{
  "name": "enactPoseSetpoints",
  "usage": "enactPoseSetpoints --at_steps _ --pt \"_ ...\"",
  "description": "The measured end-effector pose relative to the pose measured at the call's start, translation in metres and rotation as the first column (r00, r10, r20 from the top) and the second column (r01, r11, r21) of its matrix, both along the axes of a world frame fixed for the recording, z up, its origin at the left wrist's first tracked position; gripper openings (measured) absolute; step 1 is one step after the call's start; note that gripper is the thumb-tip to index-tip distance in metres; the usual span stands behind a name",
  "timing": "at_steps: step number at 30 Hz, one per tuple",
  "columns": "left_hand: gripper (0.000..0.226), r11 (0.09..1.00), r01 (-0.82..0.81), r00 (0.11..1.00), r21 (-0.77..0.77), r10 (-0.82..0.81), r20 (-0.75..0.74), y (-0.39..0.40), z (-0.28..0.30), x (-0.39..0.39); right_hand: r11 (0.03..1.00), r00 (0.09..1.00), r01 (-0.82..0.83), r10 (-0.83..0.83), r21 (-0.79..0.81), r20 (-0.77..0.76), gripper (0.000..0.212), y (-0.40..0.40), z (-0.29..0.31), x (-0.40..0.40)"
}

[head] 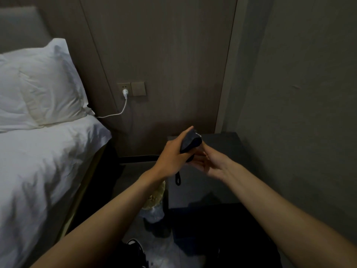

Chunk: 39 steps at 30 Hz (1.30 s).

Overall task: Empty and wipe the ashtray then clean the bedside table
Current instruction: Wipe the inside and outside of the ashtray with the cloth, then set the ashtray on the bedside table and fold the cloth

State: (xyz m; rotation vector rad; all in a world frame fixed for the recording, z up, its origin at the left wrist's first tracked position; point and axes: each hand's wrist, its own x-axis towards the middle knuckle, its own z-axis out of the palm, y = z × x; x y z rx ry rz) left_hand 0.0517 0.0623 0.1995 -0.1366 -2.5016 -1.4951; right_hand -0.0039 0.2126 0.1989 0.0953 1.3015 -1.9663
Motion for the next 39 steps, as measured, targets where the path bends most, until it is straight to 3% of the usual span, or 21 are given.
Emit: enactPoseSetpoints --at_steps 6,12,15,17,22,26,30,39 --pt "0.052 1.0 -0.018 0.999 -0.005 0.018 -0.042 -0.002 -0.016 -0.016 0.991 0.993 0.12 -0.12 0.064 -0.016 0.043 0.001 -0.013 -0.014" --pt "0.027 0.985 -0.107 0.994 0.134 0.106 0.012 0.002 -0.029 -0.033 0.979 0.981 0.194 -0.194 0.062 -0.003 0.065 0.002 -0.032 -0.027" --pt "0.021 0.956 -0.21 0.976 0.206 0.193 0.099 -0.002 -0.037 -0.047 0.964 0.975 0.222 -0.219 0.148 -0.035 0.048 0.003 -0.041 -0.038" --pt "0.02 0.941 -0.251 0.962 0.225 0.217 0.164 -0.003 -0.044 -0.054 0.943 0.968 0.252 -0.245 0.216 -0.058 0.035 0.003 -0.047 -0.044" --pt "0.02 0.927 -0.318 0.92 0.201 0.25 0.301 -0.005 -0.075 -0.076 0.887 0.949 0.314 -0.288 0.338 -0.124 0.043 0.003 -0.069 -0.058" --pt "0.019 0.912 -0.37 0.861 0.178 0.265 0.433 0.001 -0.106 -0.089 0.82 0.932 0.363 -0.316 0.442 -0.18 0.034 0.011 -0.095 -0.07" --pt "0.02 0.911 -0.409 0.832 0.063 0.343 0.436 0.016 -0.133 -0.099 0.779 0.916 0.4 -0.35 0.484 -0.193 0.022 0.024 -0.122 -0.08" --pt "0.03 0.925 -0.38 0.765 0.012 0.307 0.566 0.045 -0.192 -0.13 0.664 0.905 0.413 -0.375 0.623 -0.201 0.016 0.06 -0.186 -0.105"
